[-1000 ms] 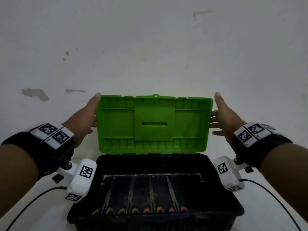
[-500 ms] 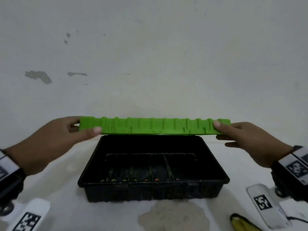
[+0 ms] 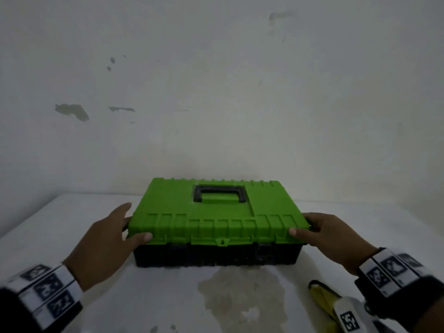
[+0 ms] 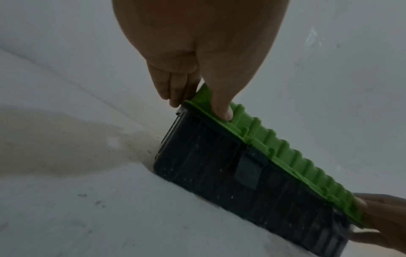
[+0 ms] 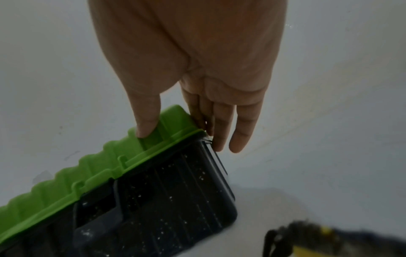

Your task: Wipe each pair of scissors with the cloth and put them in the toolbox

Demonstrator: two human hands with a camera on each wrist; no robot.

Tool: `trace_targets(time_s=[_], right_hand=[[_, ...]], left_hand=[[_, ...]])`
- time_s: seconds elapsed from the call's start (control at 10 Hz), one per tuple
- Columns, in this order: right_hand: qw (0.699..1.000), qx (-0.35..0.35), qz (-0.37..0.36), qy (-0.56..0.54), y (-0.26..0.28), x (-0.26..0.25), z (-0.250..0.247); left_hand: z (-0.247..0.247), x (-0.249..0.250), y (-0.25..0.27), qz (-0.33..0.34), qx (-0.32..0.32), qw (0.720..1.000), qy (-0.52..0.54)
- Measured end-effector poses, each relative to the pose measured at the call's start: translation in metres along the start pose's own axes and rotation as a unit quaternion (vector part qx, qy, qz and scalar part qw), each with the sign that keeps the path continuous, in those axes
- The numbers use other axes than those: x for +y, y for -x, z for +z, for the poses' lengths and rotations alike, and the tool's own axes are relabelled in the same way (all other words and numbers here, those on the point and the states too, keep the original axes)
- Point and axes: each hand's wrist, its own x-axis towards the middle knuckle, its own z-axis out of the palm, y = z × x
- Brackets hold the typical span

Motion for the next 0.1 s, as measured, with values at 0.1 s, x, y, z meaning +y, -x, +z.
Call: trace_targets(time_s=[0.1], right_hand=[[0.998, 0.009, 0.016, 0.056, 0.0062, -0.0061, 0.0046]], left_hand=[[-0.0034, -0.0025, 0.0069, -0.002, 0.004, 1.0, 0.014]])
